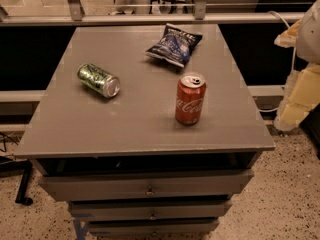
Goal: Place green can upright
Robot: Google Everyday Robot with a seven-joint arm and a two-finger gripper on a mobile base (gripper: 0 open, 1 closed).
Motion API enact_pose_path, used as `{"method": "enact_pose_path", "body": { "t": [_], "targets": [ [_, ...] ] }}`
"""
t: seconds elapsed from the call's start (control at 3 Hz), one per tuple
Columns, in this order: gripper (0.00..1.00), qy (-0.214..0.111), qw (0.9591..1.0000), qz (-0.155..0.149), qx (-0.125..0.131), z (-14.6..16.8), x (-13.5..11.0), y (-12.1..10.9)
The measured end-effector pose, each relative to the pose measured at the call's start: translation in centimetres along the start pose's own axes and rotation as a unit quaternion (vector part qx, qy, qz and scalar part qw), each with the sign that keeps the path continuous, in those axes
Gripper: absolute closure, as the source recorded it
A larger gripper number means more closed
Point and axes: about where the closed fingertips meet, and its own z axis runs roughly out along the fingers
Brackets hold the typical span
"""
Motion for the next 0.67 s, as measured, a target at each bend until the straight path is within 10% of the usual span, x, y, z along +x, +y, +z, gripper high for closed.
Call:
{"method": "enact_pose_path", "body": {
  "t": [0.67],
  "targets": [
    [0.0, -0.011, 0.9999, -0.008, 0.008, 0.3, -1.5, 0.0]
  ]
}}
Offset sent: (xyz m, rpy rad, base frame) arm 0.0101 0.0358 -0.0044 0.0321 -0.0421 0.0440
